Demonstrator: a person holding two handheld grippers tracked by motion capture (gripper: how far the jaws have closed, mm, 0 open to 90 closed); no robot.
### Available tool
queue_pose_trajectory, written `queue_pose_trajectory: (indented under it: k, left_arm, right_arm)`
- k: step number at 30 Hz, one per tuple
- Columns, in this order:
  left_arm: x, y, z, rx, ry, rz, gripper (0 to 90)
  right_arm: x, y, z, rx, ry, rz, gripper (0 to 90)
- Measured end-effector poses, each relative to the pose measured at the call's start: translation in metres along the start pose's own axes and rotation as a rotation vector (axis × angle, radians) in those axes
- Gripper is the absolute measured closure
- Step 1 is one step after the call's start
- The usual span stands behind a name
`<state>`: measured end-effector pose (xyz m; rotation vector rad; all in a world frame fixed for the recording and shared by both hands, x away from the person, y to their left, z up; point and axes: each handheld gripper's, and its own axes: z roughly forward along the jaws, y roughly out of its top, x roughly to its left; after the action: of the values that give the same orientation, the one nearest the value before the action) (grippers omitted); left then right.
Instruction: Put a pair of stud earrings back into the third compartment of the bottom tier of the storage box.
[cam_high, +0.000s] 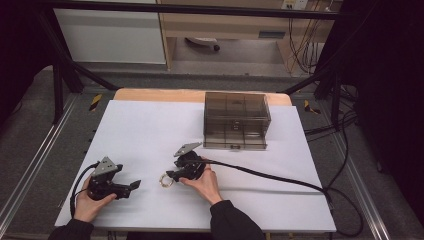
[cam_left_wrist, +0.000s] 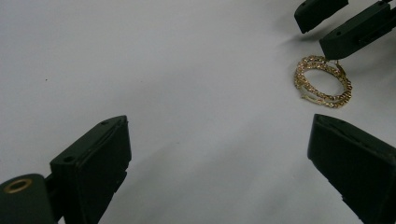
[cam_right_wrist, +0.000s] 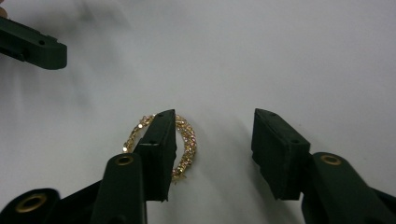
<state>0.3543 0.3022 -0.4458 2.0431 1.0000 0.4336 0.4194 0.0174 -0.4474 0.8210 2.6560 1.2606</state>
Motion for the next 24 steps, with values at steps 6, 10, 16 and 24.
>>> queue_pose_trajectory:
  k: [6,10,16,24]
  left_arm:
    - [0.0001,-0.0001,-0.0001,-0.001,-0.001,-0.002,6.1]
    - [-0.0004,0.0000,0.0004,0.000,-0.002,-0.001,6.2]
    - [-0.0002,-0.0002,0.0005,0.000,-0.003,-0.001,6.3]
    - [0.0000,-0.0002,0.0002,0.001,-0.002,0.001,6.4]
  right_arm:
    - [0.0007,-0.0010,0.0035,0.011,0.025,0.017,65.3]
    - [0.0015,-0.0018,0.0045,0.019,0.040,0.025,70.9]
    - [0.0017,-0.0027,0.0062,0.031,0.056,0.044,77.3]
    - [0.0010,-0.0029,0.0068,0.045,0.075,0.061,84.5]
